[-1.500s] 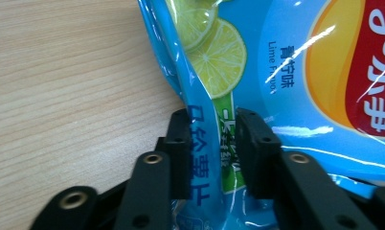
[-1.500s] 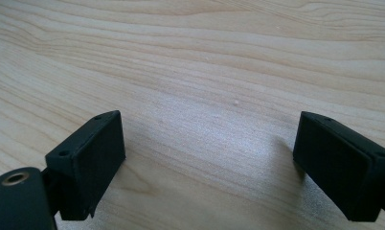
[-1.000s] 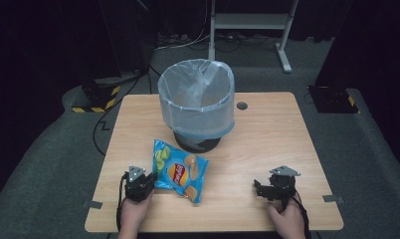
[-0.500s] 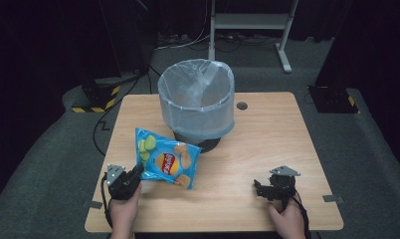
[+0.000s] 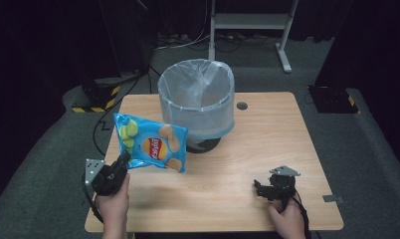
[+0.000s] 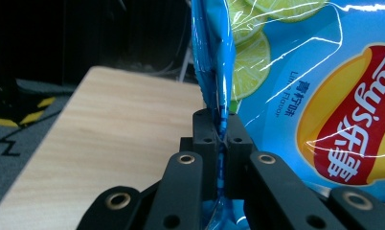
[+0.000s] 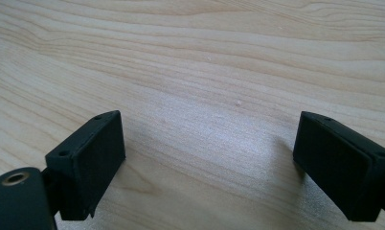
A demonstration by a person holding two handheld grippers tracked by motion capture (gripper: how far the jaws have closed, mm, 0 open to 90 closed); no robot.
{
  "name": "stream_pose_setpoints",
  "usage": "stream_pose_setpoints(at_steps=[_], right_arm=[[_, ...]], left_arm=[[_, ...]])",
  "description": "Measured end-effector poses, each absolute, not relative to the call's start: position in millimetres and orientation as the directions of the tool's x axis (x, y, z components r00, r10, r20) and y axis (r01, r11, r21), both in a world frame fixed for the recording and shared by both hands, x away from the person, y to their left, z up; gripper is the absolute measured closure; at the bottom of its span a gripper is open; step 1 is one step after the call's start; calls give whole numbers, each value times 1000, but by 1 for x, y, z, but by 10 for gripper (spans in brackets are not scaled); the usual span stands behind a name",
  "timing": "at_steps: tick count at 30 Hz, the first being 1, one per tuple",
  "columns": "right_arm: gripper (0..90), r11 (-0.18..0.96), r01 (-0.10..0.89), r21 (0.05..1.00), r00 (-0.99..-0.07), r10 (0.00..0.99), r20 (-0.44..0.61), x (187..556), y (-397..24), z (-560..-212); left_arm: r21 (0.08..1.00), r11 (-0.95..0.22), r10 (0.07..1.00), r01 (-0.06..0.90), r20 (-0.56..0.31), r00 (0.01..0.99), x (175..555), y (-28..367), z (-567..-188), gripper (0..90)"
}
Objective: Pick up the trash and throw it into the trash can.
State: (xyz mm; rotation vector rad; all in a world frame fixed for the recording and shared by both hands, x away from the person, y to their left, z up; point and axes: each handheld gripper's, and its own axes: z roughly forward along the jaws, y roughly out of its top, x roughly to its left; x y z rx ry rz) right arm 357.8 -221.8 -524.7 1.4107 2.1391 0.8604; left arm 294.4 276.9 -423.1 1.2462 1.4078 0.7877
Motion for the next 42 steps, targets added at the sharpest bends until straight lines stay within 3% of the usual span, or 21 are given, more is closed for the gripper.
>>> stream_pose_setpoints(at_steps=[23, 42], right_arm=[[102, 287, 652, 702, -386, 922, -19, 358, -222, -525], [105, 293, 648, 703, -391, 920, -22, 358, -222, -525]], left_arm=[[960, 257, 962, 106, -265, 64, 310, 278, -344, 868], [969, 244, 968, 34, -245, 60, 355, 252, -291, 868]])
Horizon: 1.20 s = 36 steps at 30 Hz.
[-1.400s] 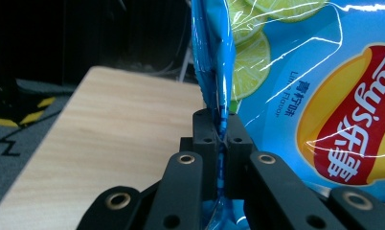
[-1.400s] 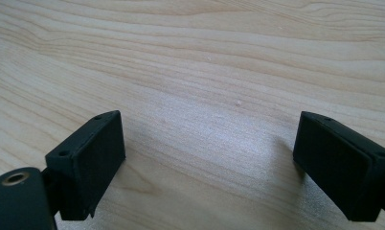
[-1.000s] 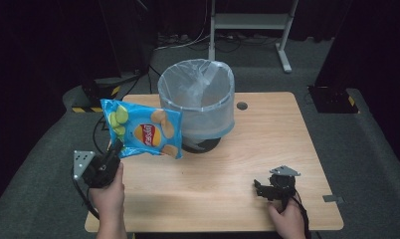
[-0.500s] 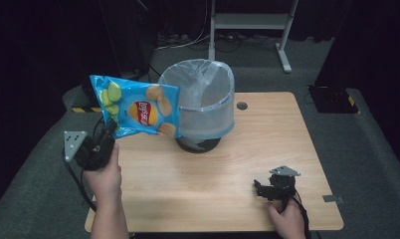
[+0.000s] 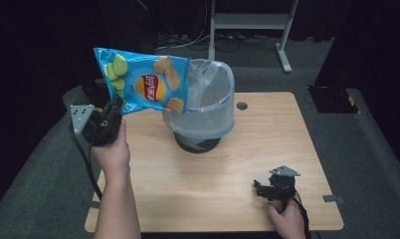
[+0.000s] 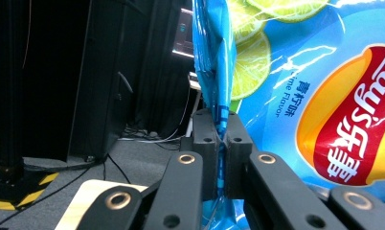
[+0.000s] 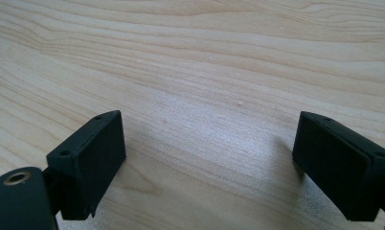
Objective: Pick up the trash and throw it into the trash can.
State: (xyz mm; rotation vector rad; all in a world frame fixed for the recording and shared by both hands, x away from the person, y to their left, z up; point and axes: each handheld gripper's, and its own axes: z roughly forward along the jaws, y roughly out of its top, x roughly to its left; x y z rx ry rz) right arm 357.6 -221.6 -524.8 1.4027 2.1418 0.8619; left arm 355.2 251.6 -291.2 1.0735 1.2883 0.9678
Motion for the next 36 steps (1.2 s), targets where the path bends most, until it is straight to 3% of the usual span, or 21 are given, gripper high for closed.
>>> stream_pose_setpoints(at_steps=[11, 17, 32, 36], right_arm=[[106, 302, 644, 702, -403, 915, -24, 357, -221, -525], [105, 302, 646, 701, -402, 915, -23, 357, -221, -525], [105, 302, 647, 701, -402, 915, -23, 357, -221, -524], [106, 302, 646, 701, -402, 915, -24, 357, -221, -525]], left_arm=[[975, 220, 971, 28, -221, 89, 375, 224, -291, 868], [987, 159, 984, 4, -159, 83, 384, 207, -285, 868], [996, 88, 996, -23, -89, -14, 410, 188, -280, 866], [1000, 21, 999, -21, -22, -48, 416, 181, -284, 865]])
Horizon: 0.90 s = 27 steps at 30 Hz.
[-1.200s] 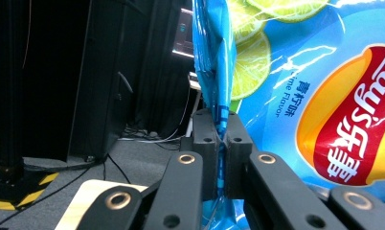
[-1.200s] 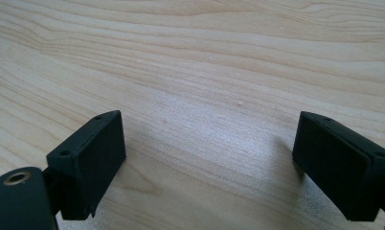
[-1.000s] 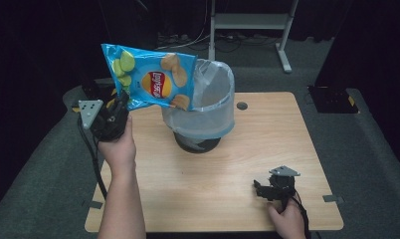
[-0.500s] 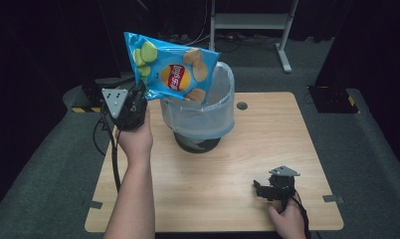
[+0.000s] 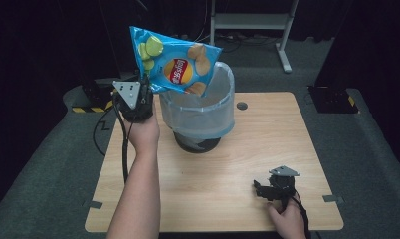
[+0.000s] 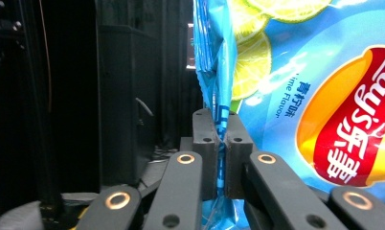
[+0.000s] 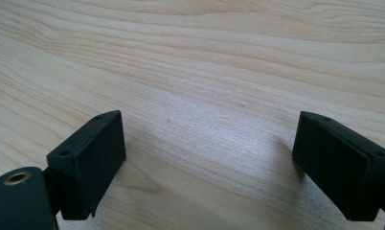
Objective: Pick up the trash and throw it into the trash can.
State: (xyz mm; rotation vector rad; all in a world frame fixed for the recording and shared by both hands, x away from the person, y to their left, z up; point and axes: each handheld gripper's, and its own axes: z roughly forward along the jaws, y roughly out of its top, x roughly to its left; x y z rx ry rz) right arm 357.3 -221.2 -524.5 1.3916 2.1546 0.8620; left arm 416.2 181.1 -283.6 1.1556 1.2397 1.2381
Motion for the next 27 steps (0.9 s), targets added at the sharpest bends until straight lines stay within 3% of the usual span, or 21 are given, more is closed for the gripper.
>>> stream_pose_setpoints(at_steps=[6, 14, 27], right_arm=[[106, 302, 645, 702, -403, 915, -24, 357, -221, -525], [106, 302, 644, 703, -403, 915, -25, 357, -221, -525], [109, 303, 643, 703, -404, 915, -25, 357, -221, -525]], left_arm=[[996, -93, 986, 16, 94, -135, 425, 171, -290, 862], [986, -167, 981, 15, 167, -98, 425, 155, -296, 832], [994, -107, 994, 27, 106, 34, 425, 157, -300, 590]])
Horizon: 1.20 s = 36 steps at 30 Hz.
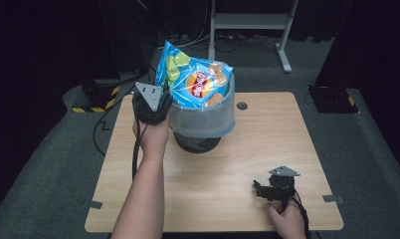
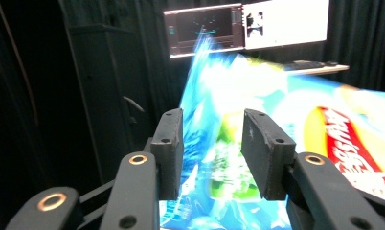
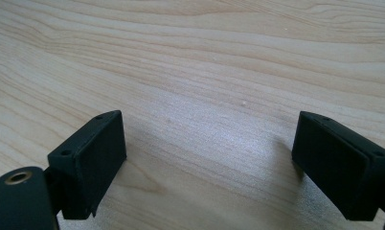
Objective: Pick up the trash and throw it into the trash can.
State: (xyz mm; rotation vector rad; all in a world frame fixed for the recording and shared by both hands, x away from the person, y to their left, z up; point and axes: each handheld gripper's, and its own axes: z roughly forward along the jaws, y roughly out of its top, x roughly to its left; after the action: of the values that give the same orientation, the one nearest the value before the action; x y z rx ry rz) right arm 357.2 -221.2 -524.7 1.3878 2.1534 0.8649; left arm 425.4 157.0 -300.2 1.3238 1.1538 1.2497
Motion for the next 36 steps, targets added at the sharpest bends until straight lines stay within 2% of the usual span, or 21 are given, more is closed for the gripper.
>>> stream_pose_setpoints(at_steps=[9, 23, 36], right_arm=[[109, 303, 643, 703, -404, 914, -25, 357, -221, -525], [111, 302, 644, 703, -403, 915, -25, 357, -221, -525], [111, 300, 645, 703, -400, 916, -24, 357, -220, -525]], left_arm=[[995, -94, 993, 42, 91, 75, 426, 160, -305, 531], [995, 58, 993, 81, -66, 94, 437, 194, -316, 251], [979, 98, 972, 177, -133, 194, 457, 196, -332, 255]])
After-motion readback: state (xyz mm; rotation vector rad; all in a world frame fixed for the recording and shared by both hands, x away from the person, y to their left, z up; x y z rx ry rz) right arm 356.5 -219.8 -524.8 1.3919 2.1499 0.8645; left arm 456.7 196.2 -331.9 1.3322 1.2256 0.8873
